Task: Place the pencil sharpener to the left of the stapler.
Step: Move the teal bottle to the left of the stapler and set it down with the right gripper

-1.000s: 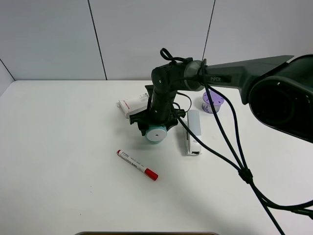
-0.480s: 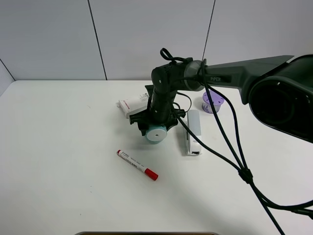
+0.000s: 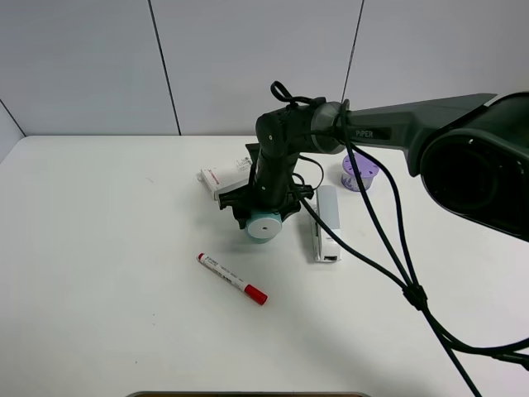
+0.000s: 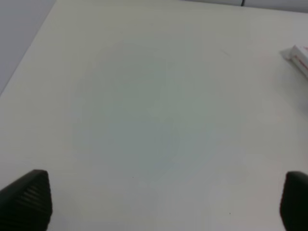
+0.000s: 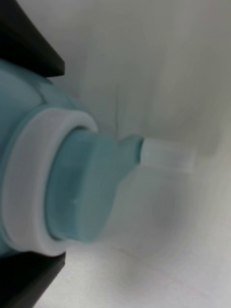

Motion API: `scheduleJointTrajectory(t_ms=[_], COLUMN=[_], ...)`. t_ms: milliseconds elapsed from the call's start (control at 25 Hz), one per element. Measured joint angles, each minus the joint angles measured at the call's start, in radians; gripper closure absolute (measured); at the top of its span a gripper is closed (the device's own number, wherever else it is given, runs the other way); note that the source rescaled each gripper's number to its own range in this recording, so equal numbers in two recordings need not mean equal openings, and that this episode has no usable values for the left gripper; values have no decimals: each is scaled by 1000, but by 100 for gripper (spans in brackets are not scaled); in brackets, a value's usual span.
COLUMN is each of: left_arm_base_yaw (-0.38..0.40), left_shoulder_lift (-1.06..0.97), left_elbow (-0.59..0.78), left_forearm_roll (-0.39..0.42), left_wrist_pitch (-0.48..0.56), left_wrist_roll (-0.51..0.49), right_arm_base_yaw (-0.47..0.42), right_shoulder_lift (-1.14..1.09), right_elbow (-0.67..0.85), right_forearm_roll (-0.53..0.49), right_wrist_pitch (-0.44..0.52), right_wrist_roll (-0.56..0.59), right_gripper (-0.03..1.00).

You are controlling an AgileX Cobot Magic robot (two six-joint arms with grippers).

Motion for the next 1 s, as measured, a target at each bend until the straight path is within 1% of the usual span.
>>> scheduleJointTrajectory(t_ms=[360,400,440,480,520,600,640,680,720,800,1000], left_arm_base_yaw=[0,0,0,0,0,0,0,0,0,0,0], left_shoulder_lift=[0,0,0,0,0,0,0,0,0,0,0], left_elbow=[0,0,0,0,0,0,0,0,0,0,0], left_forearm_roll=[0,0,0,0,0,0,0,0,0,0,0], left_wrist_pitch=[0,0,0,0,0,0,0,0,0,0,0], left_wrist_roll=[0,0,0,0,0,0,0,0,0,0,0], right_arm_base_yaw=[0,0,0,0,0,0,0,0,0,0,0], right_shoulder_lift=[0,0,0,0,0,0,0,0,0,0,-3], right_elbow=[0,0,0,0,0,0,0,0,0,0,0], right_forearm_roll=[0,0,5,11,12,15,17,18,18,19,18], right_wrist_pitch=[-1,0,0,0,1,4,6,10,14,19,22], right_wrist_roll=[9,9,9,9,9,9,9,9,9,9,9], right_gripper=[92,90,83,71,55,28,16,10,4,0,-3])
